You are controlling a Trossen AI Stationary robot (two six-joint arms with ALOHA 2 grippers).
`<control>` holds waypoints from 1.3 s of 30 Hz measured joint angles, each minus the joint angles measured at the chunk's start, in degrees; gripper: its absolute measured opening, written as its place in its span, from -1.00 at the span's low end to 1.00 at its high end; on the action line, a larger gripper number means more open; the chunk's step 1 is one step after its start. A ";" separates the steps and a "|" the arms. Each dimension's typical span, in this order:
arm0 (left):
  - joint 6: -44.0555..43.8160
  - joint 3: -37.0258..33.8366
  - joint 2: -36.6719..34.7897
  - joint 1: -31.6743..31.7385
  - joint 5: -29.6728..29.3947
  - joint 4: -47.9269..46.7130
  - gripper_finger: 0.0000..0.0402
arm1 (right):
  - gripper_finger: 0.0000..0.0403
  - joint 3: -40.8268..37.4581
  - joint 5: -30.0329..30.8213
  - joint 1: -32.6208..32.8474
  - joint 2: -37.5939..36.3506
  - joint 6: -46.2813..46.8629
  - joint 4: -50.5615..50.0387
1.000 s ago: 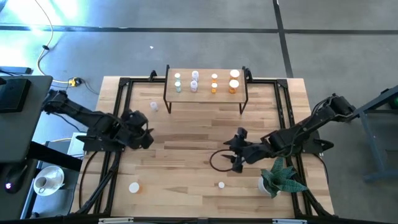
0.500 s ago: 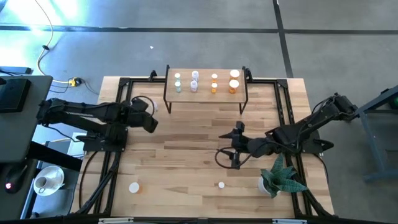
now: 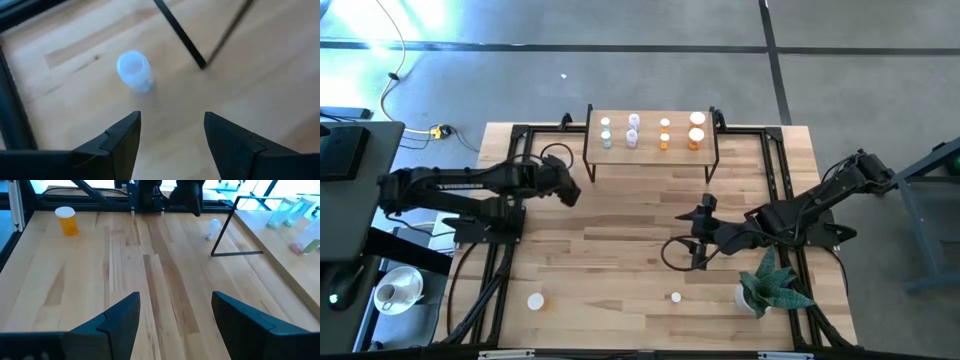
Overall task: Pick and place medicine bottles onto shelf by color
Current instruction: Put the transparent pill bottle on the shelf aligned with the other transparent pill bottles
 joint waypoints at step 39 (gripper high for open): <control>5.97 -12.64 8.06 15.16 0.61 29.83 0.04 | 0.18 0.01 -0.02 0.00 0.04 -1.16 0.05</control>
